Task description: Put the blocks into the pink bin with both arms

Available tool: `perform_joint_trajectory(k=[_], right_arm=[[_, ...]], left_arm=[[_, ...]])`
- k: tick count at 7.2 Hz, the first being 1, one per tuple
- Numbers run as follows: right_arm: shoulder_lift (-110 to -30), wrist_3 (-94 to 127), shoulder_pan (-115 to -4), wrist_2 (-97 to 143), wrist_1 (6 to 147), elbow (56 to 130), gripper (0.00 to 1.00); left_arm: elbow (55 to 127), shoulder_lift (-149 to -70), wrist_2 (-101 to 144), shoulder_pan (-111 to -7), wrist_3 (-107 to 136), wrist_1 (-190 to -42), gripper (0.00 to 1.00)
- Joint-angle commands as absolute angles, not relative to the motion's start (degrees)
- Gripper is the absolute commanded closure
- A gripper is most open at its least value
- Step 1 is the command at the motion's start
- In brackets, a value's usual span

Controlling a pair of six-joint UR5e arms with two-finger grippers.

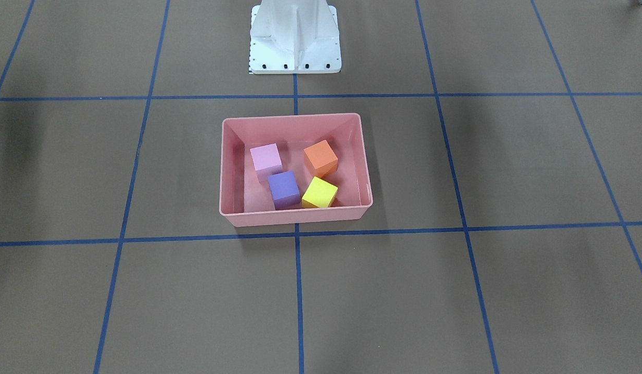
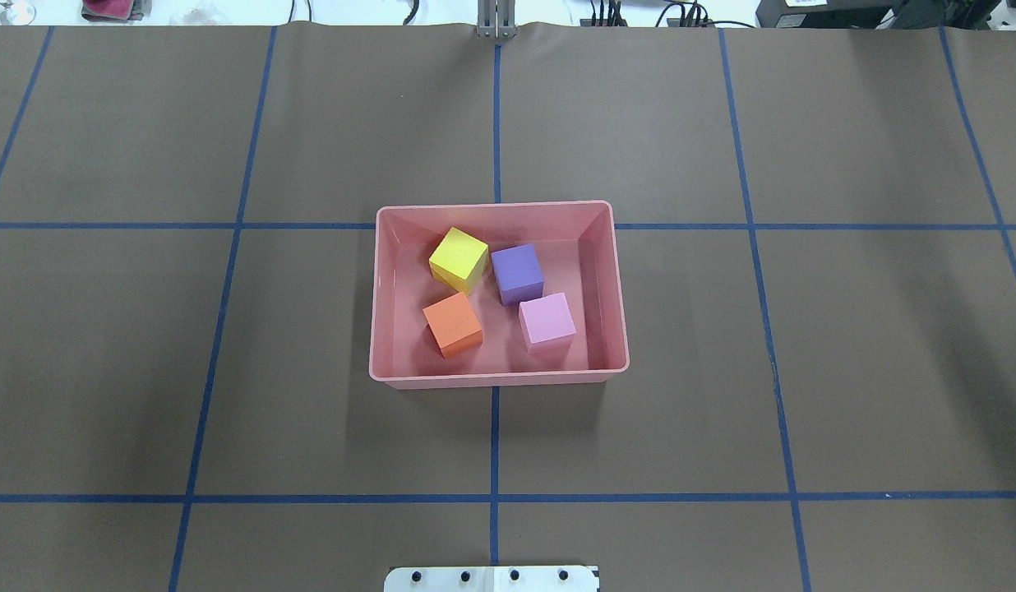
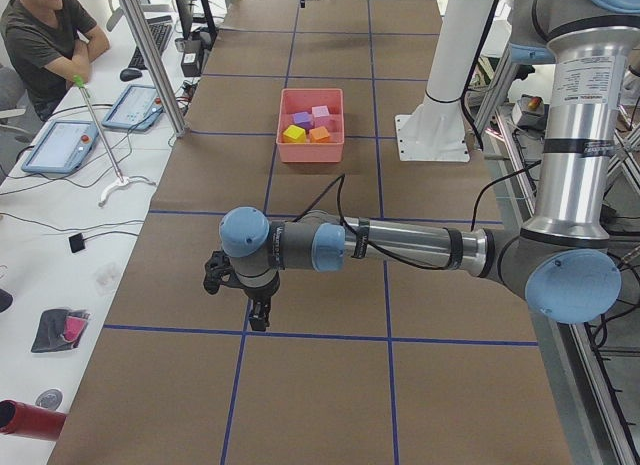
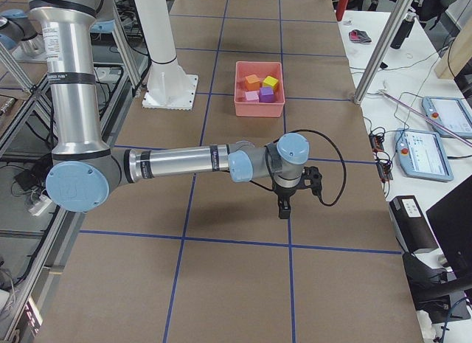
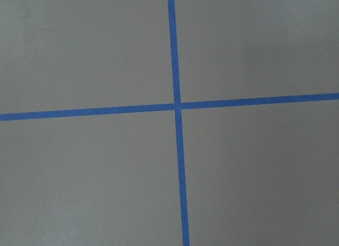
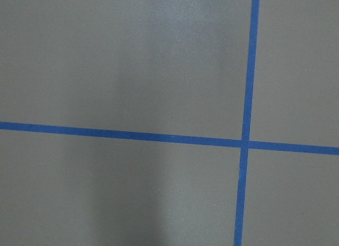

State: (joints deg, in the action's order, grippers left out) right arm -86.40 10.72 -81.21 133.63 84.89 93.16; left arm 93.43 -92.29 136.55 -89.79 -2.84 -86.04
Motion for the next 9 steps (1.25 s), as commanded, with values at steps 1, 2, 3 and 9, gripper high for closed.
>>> perform_joint_trajectory(k=[1, 2, 3, 9], right_arm=[[-86.4, 10.7, -81.2, 133.8, 84.7, 93.2, 0.0], [-86.4, 10.7, -81.2, 133.9, 84.6, 93.3, 0.0], [-86.4, 10.7, -81.2, 133.8, 84.6, 93.2, 0.0], [-86.5, 10.7, -81.2, 133.9, 84.5, 93.5, 0.0]], left_arm=[[93.7, -92.5, 136.5, -89.8, -3.0, -86.0, 0.01], [93.7, -92.5, 136.5, -89.8, -3.0, -86.0, 0.01], [94.0, -92.2, 136.5, -89.8, -3.0, -86.0, 0.01], [94.8, -92.0, 136.2, -89.8, -3.0, -86.0, 0.01]])
